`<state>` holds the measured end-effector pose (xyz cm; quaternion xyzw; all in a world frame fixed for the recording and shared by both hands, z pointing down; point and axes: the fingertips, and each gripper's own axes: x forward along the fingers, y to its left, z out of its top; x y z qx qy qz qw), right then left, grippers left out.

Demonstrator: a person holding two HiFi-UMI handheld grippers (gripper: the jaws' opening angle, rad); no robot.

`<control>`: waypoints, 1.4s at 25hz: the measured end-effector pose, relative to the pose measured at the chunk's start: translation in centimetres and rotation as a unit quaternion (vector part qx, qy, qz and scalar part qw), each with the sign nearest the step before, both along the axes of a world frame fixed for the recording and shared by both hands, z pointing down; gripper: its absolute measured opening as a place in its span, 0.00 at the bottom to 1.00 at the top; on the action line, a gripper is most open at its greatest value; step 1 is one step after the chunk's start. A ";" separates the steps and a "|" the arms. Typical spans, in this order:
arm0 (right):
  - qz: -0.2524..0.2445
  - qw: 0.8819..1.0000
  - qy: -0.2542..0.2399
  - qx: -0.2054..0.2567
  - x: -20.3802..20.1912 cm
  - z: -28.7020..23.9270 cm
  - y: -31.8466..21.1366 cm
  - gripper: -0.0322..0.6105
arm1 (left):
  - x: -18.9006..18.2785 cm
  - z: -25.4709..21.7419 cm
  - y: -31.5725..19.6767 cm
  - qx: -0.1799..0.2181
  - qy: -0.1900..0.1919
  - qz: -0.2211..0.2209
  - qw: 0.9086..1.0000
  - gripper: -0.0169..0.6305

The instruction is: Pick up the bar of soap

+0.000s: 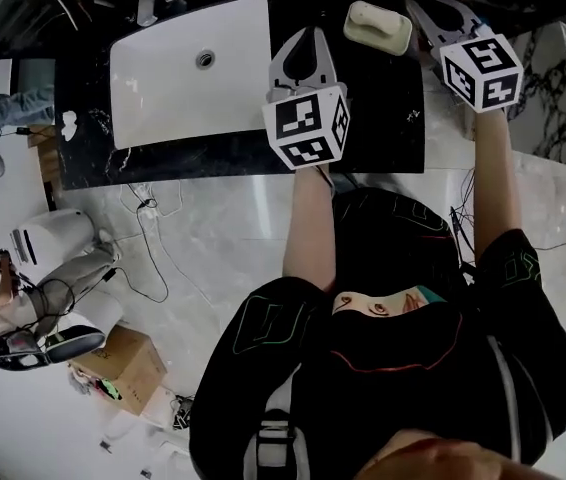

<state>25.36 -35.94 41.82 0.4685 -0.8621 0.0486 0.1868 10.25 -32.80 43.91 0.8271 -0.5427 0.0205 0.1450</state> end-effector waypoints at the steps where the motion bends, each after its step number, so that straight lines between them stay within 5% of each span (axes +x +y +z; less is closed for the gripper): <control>1: -0.013 1.000 0.016 -0.009 -0.5 0.6 -0.1 0.06 | -0.1 -0.1 -0.1 0.002 -0.007 0.002 1.000 0.04; 12: -0.154 0.965 0.169 -0.127 -3.5 7.0 -1.1 0.21 | -0.6 0.9 -1.2 0.000 -0.021 0.007 1.000 0.04; 24: -0.226 0.908 0.260 -0.239 -4.2 11.9 -1.0 0.38 | -2.6 2.2 -2.0 -0.010 -0.017 -0.005 1.000 0.04; 35: -0.256 0.859 0.319 -0.307 -4.2 13.6 -0.6 0.36 | -4.1 2.9 -2.6 -0.016 -0.009 -0.020 1.000 0.04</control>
